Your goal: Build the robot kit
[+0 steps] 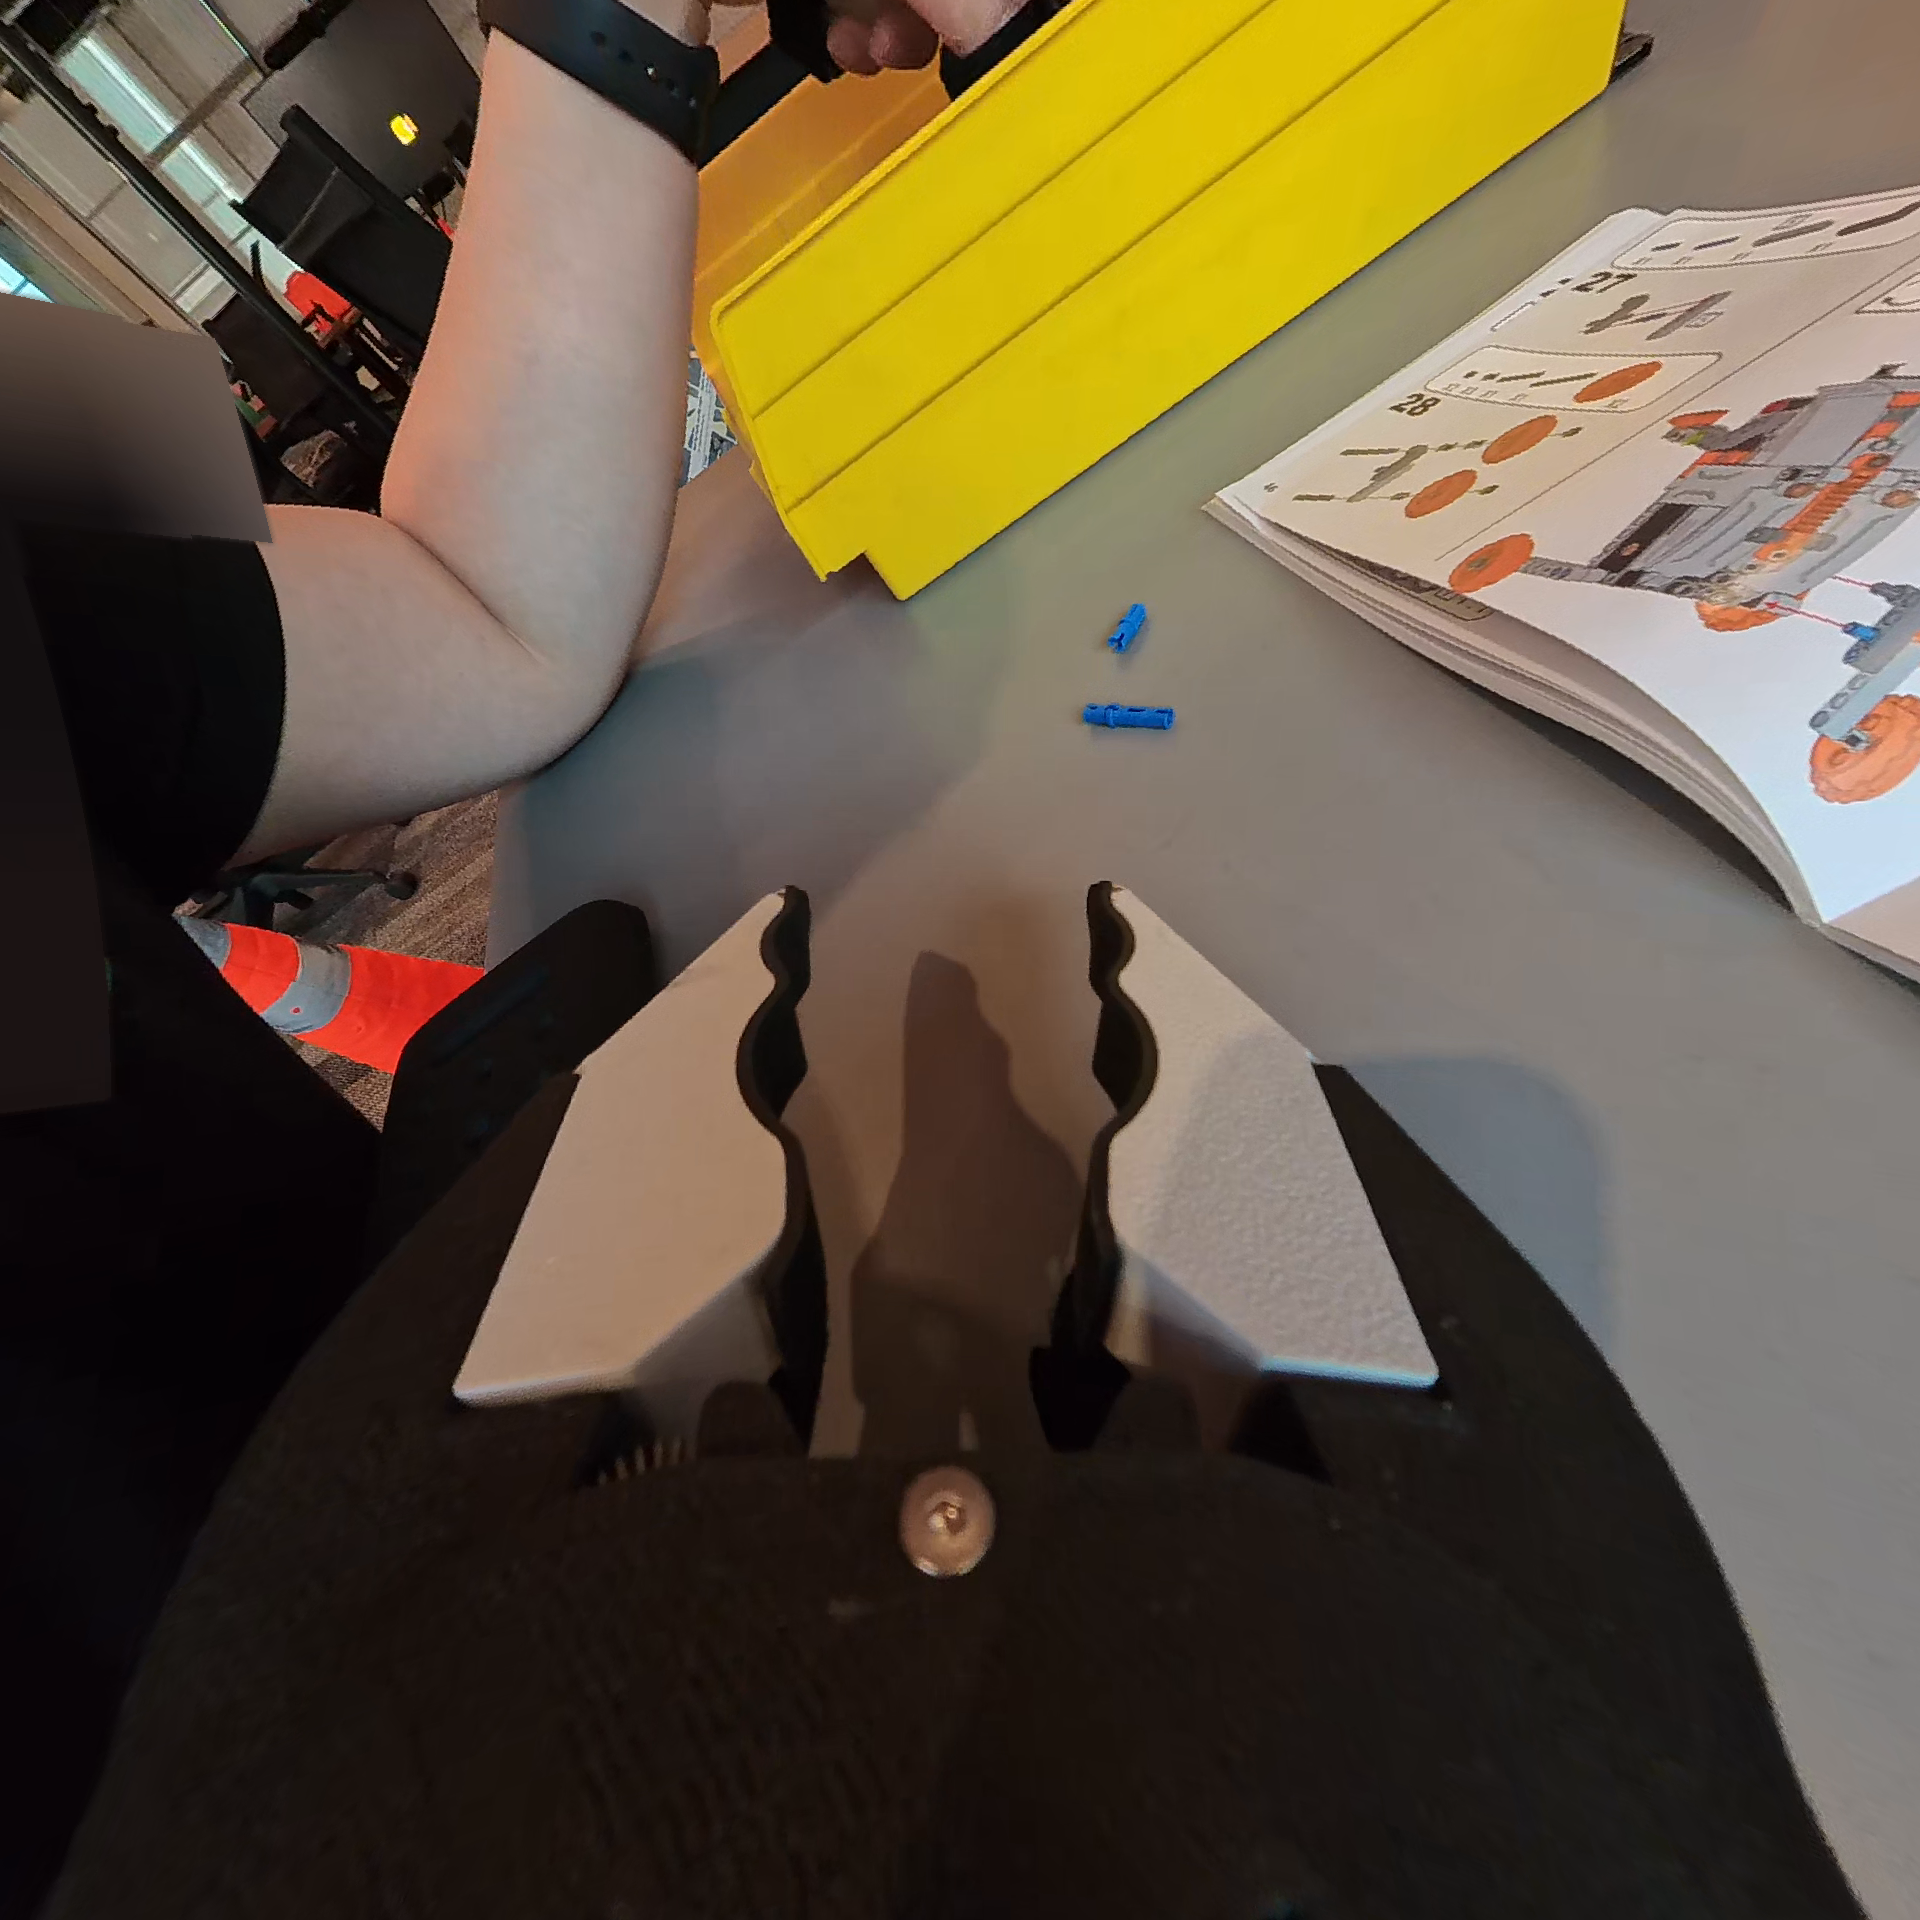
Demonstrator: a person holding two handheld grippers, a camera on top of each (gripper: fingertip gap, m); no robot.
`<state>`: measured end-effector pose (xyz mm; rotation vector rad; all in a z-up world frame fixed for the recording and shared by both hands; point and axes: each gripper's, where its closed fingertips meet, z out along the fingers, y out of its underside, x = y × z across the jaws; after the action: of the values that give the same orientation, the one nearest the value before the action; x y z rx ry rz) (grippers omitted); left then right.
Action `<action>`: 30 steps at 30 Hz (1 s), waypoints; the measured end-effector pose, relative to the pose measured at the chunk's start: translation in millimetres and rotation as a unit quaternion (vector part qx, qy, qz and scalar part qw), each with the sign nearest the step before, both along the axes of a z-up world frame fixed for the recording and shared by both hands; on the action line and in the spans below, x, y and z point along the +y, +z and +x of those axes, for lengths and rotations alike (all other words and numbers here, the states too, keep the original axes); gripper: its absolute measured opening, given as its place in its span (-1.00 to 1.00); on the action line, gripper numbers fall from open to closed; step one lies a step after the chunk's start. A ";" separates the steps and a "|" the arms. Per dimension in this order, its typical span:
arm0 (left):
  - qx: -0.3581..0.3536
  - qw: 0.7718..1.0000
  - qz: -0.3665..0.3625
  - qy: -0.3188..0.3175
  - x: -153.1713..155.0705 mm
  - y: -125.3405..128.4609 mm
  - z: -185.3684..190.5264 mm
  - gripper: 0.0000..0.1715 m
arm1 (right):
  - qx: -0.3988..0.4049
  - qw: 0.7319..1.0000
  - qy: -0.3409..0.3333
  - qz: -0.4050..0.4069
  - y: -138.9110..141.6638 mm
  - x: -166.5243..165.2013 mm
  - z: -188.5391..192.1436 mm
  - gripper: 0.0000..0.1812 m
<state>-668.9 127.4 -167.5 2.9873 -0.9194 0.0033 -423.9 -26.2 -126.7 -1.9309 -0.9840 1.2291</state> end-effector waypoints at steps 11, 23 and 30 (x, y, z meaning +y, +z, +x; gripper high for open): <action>-0.099 0.993 -0.020 0.068 -9.3 26.5 17.8 -0.92 | -0.004 1.000 0.004 -0.005 -1.6 -1.1 -0.8 -0.41; -0.328 0.944 0.004 0.027 -35.5 111.4 86.5 -0.93 | -0.005 1.000 0.006 -0.007 -2.0 -2.0 -1.3 -0.41; -0.425 0.905 0.000 0.013 -37.4 139.7 108.3 -0.93 | -0.007 1.000 0.008 -0.008 -2.7 -2.6 -1.8 -0.42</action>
<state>-560.7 90.1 -27.8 2.9531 -0.8761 1.3842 -425.7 -28.8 -129.4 -1.9500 -1.0002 1.2389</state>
